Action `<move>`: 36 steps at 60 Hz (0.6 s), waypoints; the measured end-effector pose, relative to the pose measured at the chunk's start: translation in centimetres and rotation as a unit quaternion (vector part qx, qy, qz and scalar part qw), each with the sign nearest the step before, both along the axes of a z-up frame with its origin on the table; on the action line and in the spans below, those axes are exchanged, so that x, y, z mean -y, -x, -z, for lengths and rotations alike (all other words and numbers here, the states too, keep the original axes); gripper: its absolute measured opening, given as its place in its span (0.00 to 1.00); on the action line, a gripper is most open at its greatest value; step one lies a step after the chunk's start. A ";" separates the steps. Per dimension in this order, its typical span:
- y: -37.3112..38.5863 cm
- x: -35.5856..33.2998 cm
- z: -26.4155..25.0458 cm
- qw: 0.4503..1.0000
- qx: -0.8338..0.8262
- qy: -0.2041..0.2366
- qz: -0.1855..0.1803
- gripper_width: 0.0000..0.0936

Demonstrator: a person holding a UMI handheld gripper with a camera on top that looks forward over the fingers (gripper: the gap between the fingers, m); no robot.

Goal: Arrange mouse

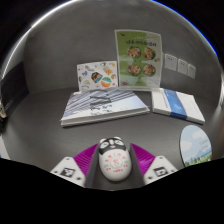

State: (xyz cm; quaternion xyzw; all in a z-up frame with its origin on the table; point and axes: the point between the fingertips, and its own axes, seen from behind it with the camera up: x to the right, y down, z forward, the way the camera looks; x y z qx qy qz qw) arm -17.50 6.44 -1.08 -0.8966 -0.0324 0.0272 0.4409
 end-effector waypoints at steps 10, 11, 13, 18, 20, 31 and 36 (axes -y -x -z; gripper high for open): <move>0.1 -0.1 0.1 1.000 0.014 0.005 0.026 0.47; 0.1 -0.1 0.0 0.999 0.014 0.004 0.028 0.46; 0.1 -0.1 -0.1 0.999 0.016 0.002 0.029 0.44; 0.8 0.3 -1.3 1.000 -0.009 -0.002 0.028 0.43; 0.9 0.3 -2.9 0.999 -0.018 -0.018 0.025 0.43; -7.4 0.0 -14.7 0.990 0.057 -0.127 0.031 0.43; -15.5 0.7 -15.6 0.983 0.109 -0.135 0.059 0.43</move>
